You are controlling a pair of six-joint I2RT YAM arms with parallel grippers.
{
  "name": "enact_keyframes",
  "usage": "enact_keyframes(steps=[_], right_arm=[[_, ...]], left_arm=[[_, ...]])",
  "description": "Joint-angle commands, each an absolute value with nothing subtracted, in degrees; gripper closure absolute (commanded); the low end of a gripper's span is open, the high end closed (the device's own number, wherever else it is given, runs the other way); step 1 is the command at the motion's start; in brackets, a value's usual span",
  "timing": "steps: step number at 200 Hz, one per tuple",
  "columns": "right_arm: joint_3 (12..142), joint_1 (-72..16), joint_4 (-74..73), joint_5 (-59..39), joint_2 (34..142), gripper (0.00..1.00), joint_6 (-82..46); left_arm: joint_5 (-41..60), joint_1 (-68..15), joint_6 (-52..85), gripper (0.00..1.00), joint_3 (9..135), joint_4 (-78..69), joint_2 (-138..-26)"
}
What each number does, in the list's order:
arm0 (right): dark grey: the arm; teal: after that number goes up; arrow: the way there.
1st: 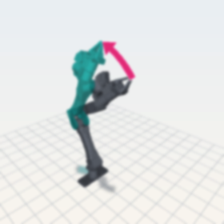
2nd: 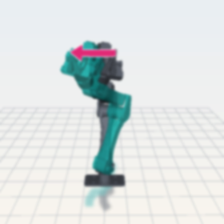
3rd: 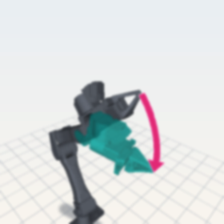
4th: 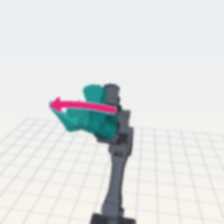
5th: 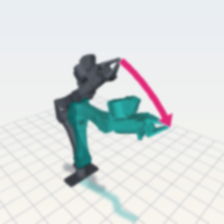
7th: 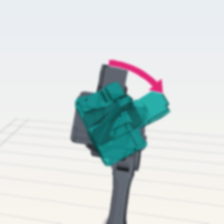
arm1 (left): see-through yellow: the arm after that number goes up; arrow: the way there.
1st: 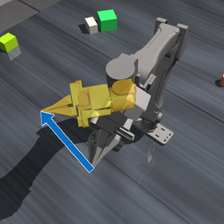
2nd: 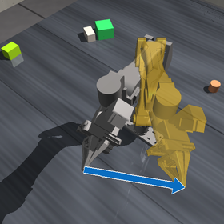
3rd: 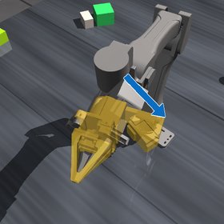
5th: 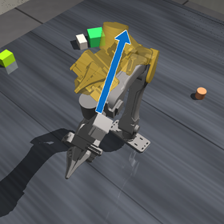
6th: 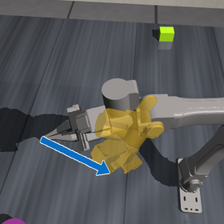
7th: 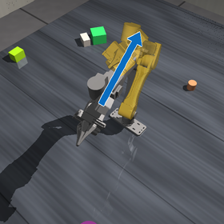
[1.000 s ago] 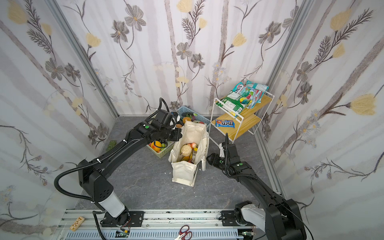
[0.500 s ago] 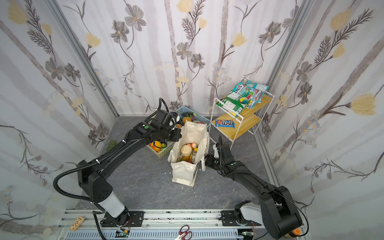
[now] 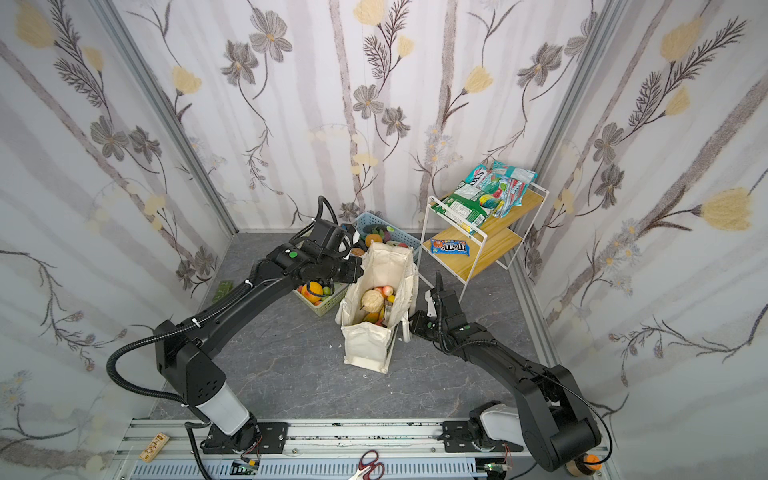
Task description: Place the food into the grocery bag and tie it
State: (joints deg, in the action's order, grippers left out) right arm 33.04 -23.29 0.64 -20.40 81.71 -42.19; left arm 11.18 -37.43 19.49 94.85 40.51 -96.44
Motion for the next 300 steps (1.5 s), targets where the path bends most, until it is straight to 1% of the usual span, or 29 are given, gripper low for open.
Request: enact_keyframes(steps=[1, 22, 121, 208, 218, 246, 280, 300], right_arm=[[33.1, -23.3, -2.5, -20.4, 82.2, 0.74, -42.8], [33.1, -23.4, -2.7, -20.5, 82.4, 0.78, -42.8], [32.5, -23.4, -3.1, -20.5, 82.5, 0.90, -42.4], [33.3, -22.6, 2.4, -18.7, 77.8, 0.92, -41.0], [33.3, -22.4, 3.0, -18.6, 77.5, 0.92, -40.7], [33.4, -22.0, 3.8, -18.5, 76.4, 0.93, -40.5], [34.1, -21.8, 4.6, -18.4, 76.5, 0.93, -40.1], [34.6, -21.7, 5.3, -18.2, 76.5, 0.93, -39.9]], left_arm=[[11.1, -37.4, 19.3, 1.00, 95.1, 39.3, -96.5], [11.1, -37.4, 19.3, 1.00, 95.1, 39.4, -96.5], [10.7, -37.4, 19.5, 1.00, 94.7, 39.1, -96.2], [10.5, -37.4, 19.6, 1.00, 94.0, 38.7, -96.0], [10.5, -37.4, 19.6, 0.98, 94.1, 38.7, -96.1], [9.8, -37.5, 19.7, 0.89, 94.7, 39.4, -96.2], [9.1, -37.4, 19.6, 0.72, 95.7, 40.2, -96.0], [9.3, -37.4, 19.5, 0.68, 96.2, 40.3, -95.7]])
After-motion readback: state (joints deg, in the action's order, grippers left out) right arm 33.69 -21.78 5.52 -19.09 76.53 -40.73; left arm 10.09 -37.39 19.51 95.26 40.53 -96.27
